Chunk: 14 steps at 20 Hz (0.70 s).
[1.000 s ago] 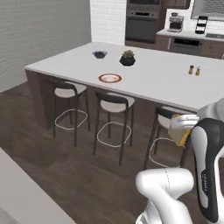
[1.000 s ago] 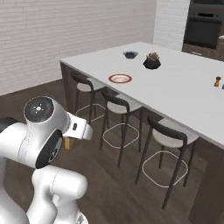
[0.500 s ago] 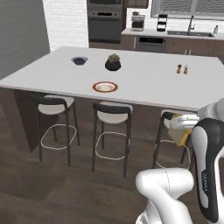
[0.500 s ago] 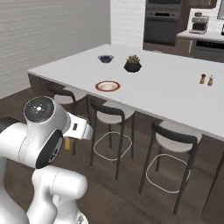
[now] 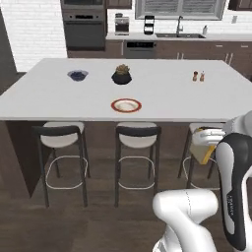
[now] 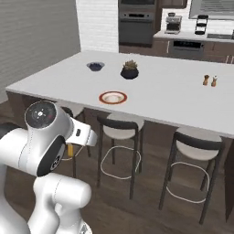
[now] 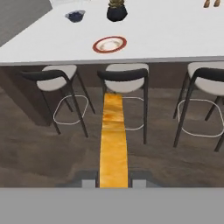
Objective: Start the toaster. Once the lever pops up, take the bread to the plate on the dining counter.
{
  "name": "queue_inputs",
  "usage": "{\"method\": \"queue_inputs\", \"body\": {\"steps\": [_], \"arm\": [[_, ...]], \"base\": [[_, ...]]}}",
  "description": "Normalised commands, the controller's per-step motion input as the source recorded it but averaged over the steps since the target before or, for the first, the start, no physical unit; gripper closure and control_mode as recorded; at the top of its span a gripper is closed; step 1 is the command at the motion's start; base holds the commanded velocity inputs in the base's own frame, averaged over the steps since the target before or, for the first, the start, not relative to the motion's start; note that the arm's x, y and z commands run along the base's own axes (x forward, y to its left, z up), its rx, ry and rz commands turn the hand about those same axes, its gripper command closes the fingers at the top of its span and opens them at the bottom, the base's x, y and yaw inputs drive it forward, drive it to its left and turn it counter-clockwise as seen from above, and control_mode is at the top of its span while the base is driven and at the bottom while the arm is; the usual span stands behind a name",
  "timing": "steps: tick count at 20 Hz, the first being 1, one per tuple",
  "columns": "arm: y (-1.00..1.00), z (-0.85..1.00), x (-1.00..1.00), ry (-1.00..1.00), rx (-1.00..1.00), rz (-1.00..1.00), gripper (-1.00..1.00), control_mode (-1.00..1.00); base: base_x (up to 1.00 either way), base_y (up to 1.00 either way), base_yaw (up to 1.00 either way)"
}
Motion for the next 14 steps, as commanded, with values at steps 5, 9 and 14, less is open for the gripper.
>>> {"method": "queue_inputs", "body": {"steps": [5, 9, 14], "arm": [[0.00, 0.00, 0.00, 0.00, 0.00, 0.00, 1.00, 1.00], [0.00, 0.00, 0.00, 0.00, 0.00, 0.00, 1.00, 1.00], [0.00, 0.00, 0.00, 0.00, 0.00, 0.00, 1.00, 1.00]], "base": [[0.89, 1.00, -0.40], [0.94, 1.00, -0.38], [0.96, 0.79, -0.31]]}}
